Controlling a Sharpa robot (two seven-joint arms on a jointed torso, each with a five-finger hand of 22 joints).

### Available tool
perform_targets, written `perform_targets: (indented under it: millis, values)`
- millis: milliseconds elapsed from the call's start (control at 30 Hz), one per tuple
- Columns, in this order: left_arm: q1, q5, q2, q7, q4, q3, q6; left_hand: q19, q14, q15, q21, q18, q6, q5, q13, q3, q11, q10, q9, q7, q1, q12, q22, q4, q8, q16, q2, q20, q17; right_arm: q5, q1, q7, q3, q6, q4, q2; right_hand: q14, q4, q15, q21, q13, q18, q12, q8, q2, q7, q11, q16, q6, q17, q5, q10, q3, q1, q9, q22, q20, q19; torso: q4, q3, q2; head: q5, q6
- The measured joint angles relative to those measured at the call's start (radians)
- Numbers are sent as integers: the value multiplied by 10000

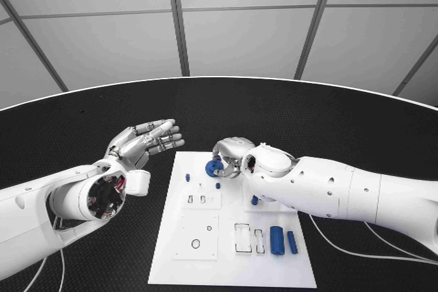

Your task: Assemble the parts on the task board

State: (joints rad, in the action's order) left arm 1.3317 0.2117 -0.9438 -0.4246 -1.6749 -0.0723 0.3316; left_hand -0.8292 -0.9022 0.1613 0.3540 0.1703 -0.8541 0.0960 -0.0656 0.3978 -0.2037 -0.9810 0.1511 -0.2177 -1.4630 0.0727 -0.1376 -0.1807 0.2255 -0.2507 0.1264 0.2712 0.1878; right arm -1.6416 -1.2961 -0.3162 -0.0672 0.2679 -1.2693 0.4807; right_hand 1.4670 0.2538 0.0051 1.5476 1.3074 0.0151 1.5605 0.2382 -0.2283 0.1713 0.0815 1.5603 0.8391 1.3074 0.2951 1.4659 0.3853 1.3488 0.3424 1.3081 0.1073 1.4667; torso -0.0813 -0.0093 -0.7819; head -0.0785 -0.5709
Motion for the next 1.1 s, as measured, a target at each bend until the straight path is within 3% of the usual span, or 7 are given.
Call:
perform_targets:
  millis: [300,400,767,933,1100]
  values:
    - [0,0,-2,5,2,0,5,0,0,0,0,0,0,0,0,0,-37,37,-7,0,0,-40,0,0,0,0,0,0,7,53,0,17,-2,-221,12,24,0,94,0,-1,6,0,0,-9,-72,1,-1,0,-37,0,0,0,-94,-133,-15,-1,0,0,7,7,0,-4,14]
    - [0,0,0,9,1,0,1,0,0,0,0,0,0,0,0,0,-37,37,-7,0,0,-40,4,0,0,0,0,0,7,96,0,-29,-2,-313,61,21,-34,289,34,-1,6,0,0,-156,34,50,2,0,-128,-1,0,3,-296,-468,-5,-1,2,-2,12,7,1,-5,16]
    - [0,0,1,9,19,0,-1,29,0,0,0,0,59,0,0,0,-37,37,-6,13,0,-40,6,0,0,0,0,28,6,130,1,-156,-4,-355,-125,206,2,321,69,-2,4,0,0,-155,68,69,62,0,-177,-1,0,9,-376,-541,-19,-2,35,-35,12,12,5,-7,11]
    - [0,0,6,9,36,0,-14,29,0,0,0,0,58,0,0,0,-37,37,-6,14,0,-40,6,0,0,0,0,29,5,132,1,-109,-5,149,-490,495,2,319,69,-3,4,0,0,-155,121,69,62,0,-177,7,104,9,-378,-594,-19,-3,35,-35,14,18,5,-9,23]
    - [-2,0,-9,9,79,0,-23,28,0,0,0,0,57,0,0,0,-37,37,-14,14,0,-40,6,0,0,0,0,29,5,361,-1,266,-4,1180,-1293,1227,2,293,69,-3,3,1,0,-155,121,20,61,0,-79,7,213,9,-404,-594,0,-3,34,-35,34,25,17,-20,46]
